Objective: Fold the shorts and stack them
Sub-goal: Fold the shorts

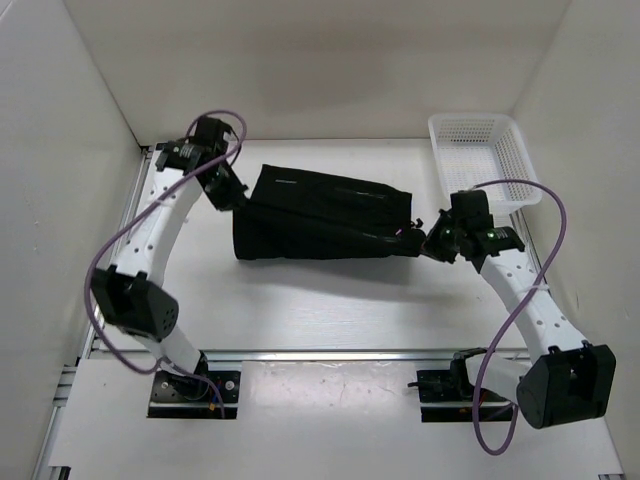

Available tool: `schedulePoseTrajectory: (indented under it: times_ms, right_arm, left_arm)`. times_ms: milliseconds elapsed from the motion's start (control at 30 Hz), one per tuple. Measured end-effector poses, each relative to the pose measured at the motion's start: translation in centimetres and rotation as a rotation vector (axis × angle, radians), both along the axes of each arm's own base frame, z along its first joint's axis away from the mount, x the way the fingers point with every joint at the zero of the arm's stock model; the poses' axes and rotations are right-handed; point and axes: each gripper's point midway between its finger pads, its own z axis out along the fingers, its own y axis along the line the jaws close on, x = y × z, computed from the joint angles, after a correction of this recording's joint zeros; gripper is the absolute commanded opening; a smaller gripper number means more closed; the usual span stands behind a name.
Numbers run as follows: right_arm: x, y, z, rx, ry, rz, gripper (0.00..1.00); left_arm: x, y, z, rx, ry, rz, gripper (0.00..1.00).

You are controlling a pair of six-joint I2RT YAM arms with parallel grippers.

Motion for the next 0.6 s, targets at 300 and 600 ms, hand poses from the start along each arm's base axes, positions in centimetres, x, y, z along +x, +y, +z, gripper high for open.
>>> schedulePoseTrajectory:
  times_ms: [300, 600]
  right_arm:
    - [7.1, 1.2, 3.6, -0.015, -0.027, -0.013, 0.00]
    - [19.9, 2.5, 2.2, -0.086, -0.022, -0.060, 0.71]
  left_arm:
    - [13.4, -0.4, 1.3, -0.025, -0.118, -0.014, 0.10]
    - [23.9, 0.4, -4.3, -0.094, -0.198, -0.033, 0.48]
